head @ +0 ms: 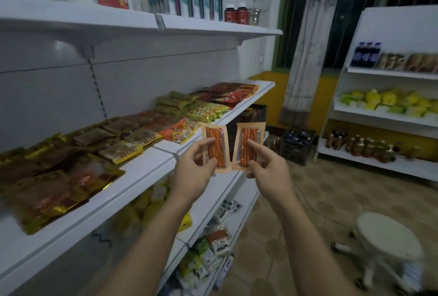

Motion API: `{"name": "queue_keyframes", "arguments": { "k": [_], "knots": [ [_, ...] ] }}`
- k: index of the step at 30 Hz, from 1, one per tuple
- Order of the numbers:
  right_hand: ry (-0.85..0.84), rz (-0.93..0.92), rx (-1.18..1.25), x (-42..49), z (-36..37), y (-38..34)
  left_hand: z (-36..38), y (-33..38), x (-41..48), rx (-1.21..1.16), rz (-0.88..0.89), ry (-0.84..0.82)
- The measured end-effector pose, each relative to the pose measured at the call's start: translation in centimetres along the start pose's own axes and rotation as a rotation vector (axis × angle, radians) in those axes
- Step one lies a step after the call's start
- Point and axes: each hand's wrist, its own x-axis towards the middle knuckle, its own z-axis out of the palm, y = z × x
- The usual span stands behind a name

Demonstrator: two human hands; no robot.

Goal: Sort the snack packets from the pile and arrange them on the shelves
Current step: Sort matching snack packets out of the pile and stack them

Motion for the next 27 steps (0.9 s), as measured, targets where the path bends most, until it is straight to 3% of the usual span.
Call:
{"name": "queue_keyframes", "arguments": {
  "k": [10,27],
  "knots": [
    [0.132,0.047,-0.045,7.2,-6.6,4.6,9.5,-2.9,8.0,-0.104,0.006,-0.171],
    [0.096,-0.007,-0.128,35.6,-10.2,12.4,22.2,-9.7,33.2,-0.091,-0.055,-0.173]
  ]
}}
